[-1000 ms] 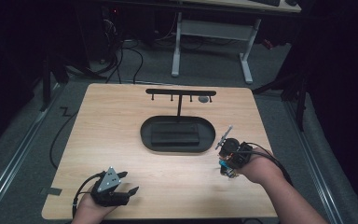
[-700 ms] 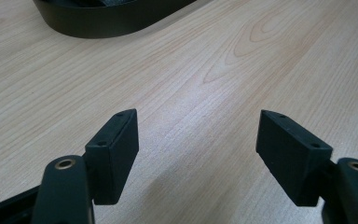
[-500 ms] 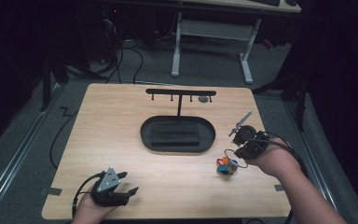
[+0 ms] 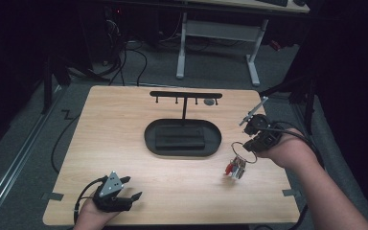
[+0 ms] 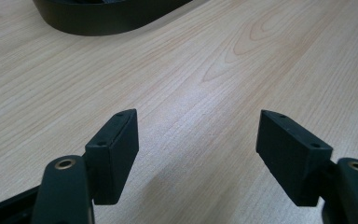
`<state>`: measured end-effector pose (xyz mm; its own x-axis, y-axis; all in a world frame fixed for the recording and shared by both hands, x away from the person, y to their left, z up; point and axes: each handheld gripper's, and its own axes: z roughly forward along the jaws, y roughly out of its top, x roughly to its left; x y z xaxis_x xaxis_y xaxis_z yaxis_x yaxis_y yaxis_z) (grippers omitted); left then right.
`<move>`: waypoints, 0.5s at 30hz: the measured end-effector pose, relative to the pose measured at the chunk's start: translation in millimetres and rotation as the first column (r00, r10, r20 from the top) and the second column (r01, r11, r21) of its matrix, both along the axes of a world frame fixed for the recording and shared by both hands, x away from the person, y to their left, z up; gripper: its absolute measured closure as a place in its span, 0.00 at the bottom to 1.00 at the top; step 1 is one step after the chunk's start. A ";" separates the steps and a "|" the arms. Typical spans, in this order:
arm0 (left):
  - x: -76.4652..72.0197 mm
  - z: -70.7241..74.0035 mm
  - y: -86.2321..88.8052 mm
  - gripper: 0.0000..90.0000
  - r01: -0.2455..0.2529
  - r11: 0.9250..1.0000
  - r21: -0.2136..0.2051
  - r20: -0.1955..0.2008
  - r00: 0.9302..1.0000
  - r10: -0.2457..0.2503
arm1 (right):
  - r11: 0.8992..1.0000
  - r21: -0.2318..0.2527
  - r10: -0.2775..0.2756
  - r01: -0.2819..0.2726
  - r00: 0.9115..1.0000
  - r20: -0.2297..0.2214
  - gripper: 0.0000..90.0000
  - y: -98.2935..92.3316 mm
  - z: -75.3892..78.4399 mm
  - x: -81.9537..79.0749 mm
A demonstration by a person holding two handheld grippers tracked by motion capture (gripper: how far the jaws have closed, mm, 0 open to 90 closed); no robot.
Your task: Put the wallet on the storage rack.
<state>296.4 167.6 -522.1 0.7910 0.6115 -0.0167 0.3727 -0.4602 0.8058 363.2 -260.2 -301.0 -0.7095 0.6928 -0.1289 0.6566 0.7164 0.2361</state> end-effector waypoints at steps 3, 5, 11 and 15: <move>0.0 0.3 0.9 0.34 0.001 1.000 0.001 -0.004 1.000 -0.001 | 1.000 0.004 -0.001 0.001 1.000 0.012 0.98 3.7 8.5 3.7; 0.0 0.2 1.2 0.34 -0.001 1.000 -0.001 -0.002 1.000 0.001 | 1.000 0.001 0.002 -0.002 1.000 0.020 0.98 6.0 12.4 5.8; -0.1 0.2 1.5 0.34 -0.001 1.000 -0.001 -0.002 1.000 0.001 | 1.000 0.003 0.003 -0.003 0.999 0.039 0.98 13.5 23.1 15.5; -0.1 0.0 1.4 0.34 0.001 1.000 0.001 -0.004 1.000 -0.001 | 1.000 0.011 -0.002 0.001 0.999 0.044 0.98 17.9 26.9 22.8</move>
<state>296.2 169.0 -522.1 0.7916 0.6107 -0.0191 0.3751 -0.4611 0.8042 386.0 -242.2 -274.1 -0.7023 0.6954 -0.1523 0.6465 0.7126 0.2726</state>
